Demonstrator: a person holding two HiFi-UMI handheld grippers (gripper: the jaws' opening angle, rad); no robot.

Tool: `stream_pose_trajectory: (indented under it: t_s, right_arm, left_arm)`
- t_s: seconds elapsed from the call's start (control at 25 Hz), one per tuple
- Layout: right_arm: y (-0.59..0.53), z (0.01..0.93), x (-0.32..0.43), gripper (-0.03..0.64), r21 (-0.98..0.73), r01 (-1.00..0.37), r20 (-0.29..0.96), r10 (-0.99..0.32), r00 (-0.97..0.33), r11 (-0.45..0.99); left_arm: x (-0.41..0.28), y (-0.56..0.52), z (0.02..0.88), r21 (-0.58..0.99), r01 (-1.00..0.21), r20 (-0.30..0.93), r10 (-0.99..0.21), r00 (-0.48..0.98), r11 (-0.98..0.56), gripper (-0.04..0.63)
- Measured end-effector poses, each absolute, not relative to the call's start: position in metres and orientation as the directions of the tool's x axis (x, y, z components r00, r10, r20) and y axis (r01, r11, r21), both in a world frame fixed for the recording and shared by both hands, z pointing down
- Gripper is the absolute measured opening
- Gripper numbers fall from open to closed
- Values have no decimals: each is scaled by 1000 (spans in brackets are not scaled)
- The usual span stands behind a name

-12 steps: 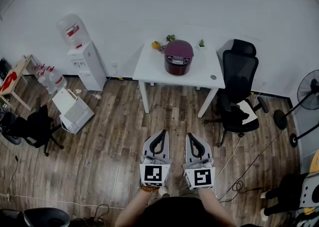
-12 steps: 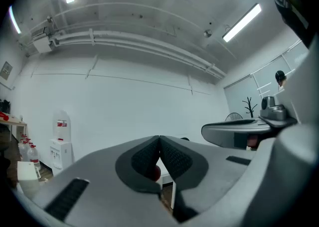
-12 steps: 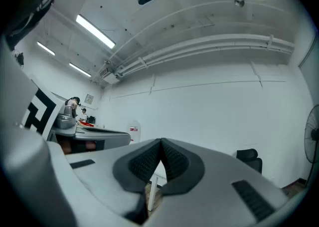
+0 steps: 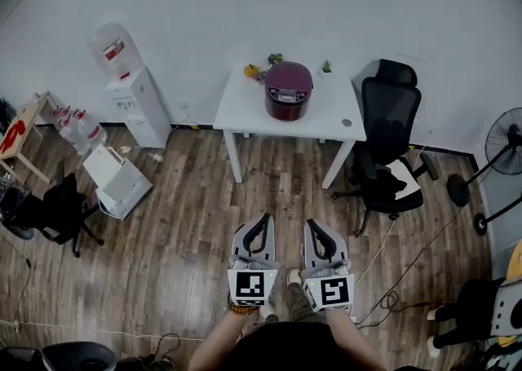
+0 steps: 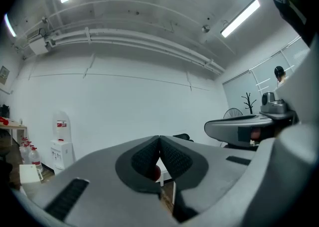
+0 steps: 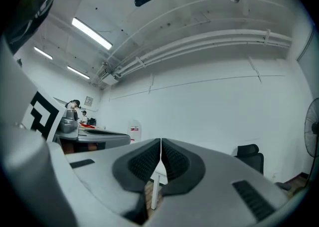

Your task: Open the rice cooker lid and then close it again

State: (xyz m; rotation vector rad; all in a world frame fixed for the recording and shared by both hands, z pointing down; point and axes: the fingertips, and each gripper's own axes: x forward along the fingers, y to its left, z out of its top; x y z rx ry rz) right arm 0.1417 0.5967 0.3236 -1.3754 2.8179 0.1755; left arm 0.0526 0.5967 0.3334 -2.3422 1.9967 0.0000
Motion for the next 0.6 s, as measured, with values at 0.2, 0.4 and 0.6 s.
stream_pose_trajectory:
  t_s: [0.2,0.4,0.6]
  right_arm:
    - [578,329,146,29,97,-772,-43,-772,-634,629]
    - [556,327,143,29,100,-761,-71,-758,-648,641]
    - [526,333,150,29,88,-763,-67,-760,-646,640]
  left_arm:
    - [60,575,337,-47,-987,-35,-987,154,-153,25]
    - [65,553,341,-54,-986,-20,-987,157,-156,25]
    - [73,526,347,-67,-985,-5,-987,160,-159,25]
